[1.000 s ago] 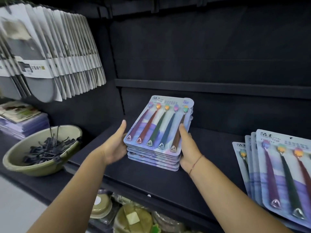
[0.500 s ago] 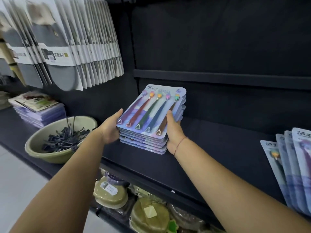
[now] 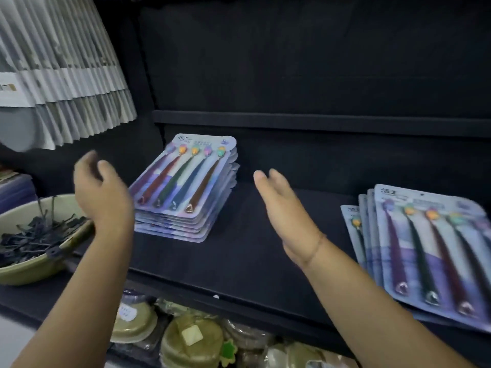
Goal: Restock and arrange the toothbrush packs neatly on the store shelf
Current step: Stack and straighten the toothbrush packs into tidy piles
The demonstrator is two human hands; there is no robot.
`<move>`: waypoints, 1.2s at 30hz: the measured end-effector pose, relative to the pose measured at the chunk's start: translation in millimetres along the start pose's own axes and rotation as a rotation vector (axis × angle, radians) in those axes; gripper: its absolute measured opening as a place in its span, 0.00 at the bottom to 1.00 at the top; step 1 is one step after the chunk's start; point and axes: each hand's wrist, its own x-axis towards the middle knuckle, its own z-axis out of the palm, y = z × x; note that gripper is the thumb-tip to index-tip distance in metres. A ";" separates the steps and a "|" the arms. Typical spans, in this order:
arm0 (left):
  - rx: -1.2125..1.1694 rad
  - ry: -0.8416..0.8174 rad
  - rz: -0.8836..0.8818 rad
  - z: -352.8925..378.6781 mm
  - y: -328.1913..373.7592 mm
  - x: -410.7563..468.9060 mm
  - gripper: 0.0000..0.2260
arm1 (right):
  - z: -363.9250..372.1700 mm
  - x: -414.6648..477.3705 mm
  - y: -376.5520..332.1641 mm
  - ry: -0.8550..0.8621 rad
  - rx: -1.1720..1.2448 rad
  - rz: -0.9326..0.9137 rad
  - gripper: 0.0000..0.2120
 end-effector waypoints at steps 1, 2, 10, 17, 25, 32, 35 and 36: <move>-0.132 -0.061 0.068 6.2 24.0 -32.2 0.15 | -28.7 -18.1 -6.9 0.053 -0.047 -0.078 0.27; -0.233 -0.178 0.066 16.6 41.8 -66.6 0.14 | -60.8 -31.4 -10.0 0.134 -0.093 -0.150 0.21; -0.351 -1.249 -0.830 92.7 115.7 -274.1 0.13 | -293.9 -84.6 48.4 0.582 -0.440 0.266 0.25; -0.289 -1.220 -0.994 125.5 132.3 -305.0 0.14 | -292.4 -83.5 63.4 0.363 -0.005 0.328 0.08; -0.371 -1.231 -0.525 106.0 122.1 -302.4 0.19 | -280.8 -83.9 43.4 0.180 0.282 0.032 0.25; -0.469 -1.282 -0.015 96.9 113.7 -253.7 0.38 | -257.4 -74.4 22.3 0.065 0.099 -0.261 0.31; -0.472 -1.292 -0.022 92.1 102.1 -253.6 0.33 | -249.9 -73.7 34.0 0.051 0.089 -0.235 0.38; -0.469 -1.285 -0.031 92.3 99.8 -254.5 0.32 | -248.7 -73.5 36.8 0.044 0.093 -0.229 0.37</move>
